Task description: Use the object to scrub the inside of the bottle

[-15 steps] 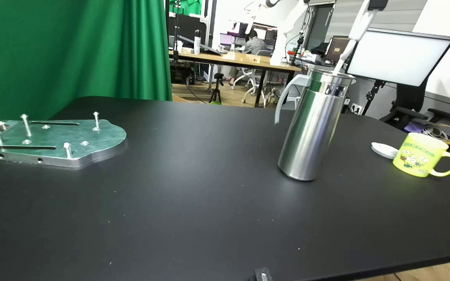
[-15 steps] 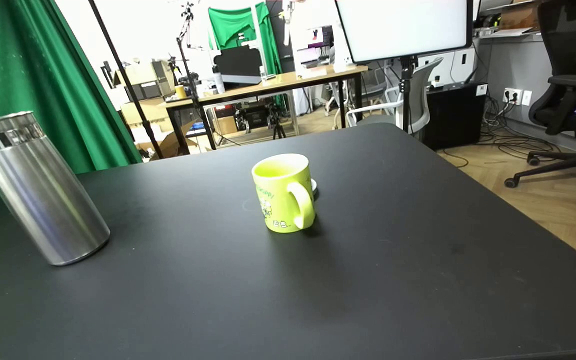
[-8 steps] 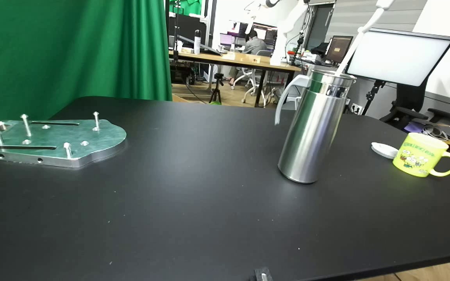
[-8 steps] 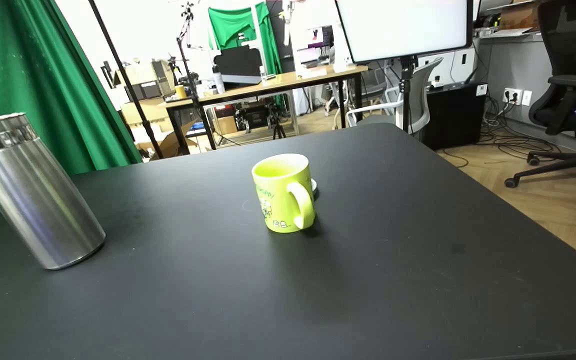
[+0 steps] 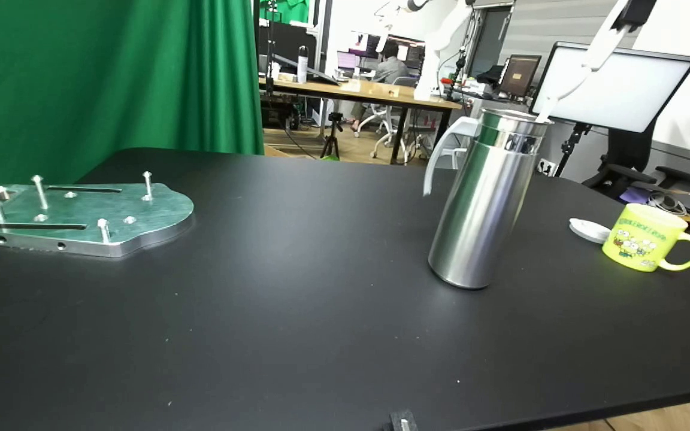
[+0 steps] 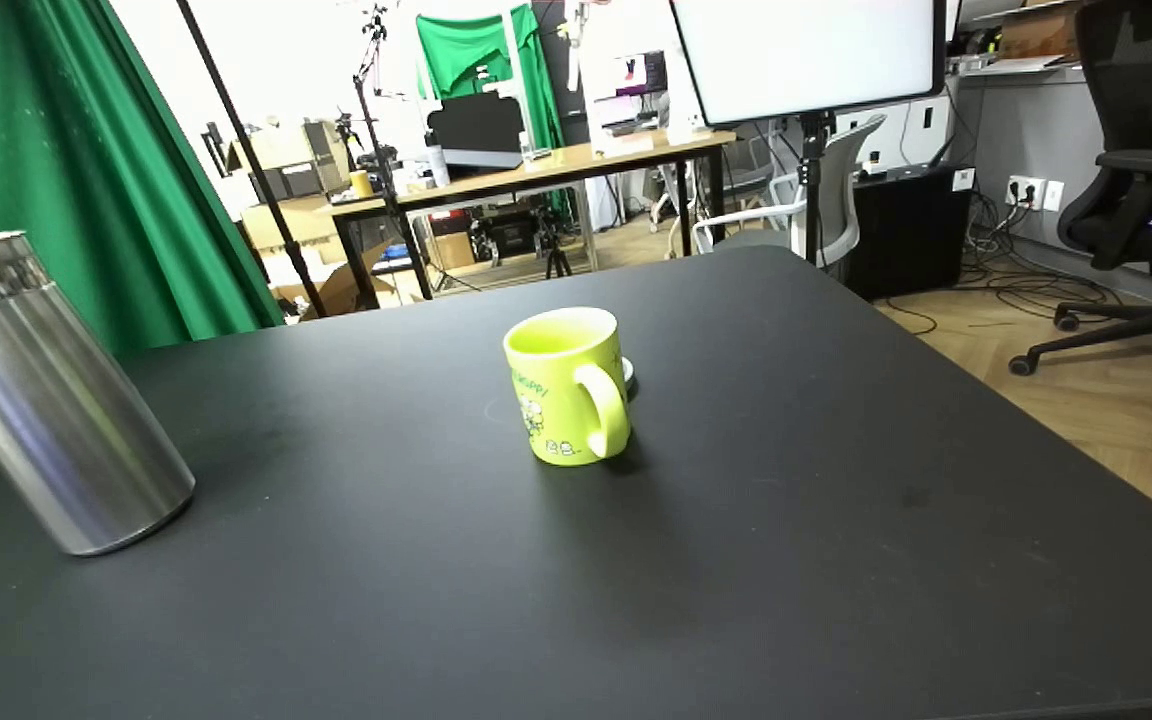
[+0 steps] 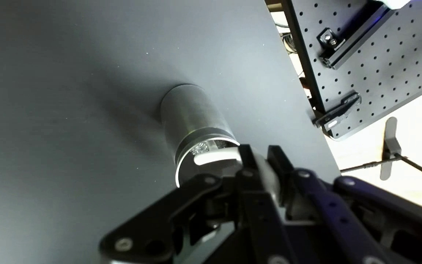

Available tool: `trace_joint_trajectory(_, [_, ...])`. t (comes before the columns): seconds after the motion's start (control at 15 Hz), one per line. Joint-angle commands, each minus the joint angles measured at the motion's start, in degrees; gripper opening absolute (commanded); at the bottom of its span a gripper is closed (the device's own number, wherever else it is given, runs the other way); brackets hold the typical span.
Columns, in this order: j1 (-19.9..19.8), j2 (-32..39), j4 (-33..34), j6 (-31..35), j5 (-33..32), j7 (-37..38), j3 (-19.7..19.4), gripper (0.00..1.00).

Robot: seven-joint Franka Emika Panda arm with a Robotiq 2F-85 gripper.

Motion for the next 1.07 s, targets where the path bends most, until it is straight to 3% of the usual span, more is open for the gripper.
trace_joint_trajectory(0.0, [-1.07, 5.43, 1.84, -1.41, 0.43, -1.08, 1.51, 0.04])
trace_joint_trajectory(0.53, [-2.02, 12.02, 4.55, -2.15, -0.77, 1.14, 5.86, 0.04])
trace_joint_trajectory(1.0, [-1.04, 7.87, 8.57, -6.32, -3.43, 3.74, 10.25, 0.04])
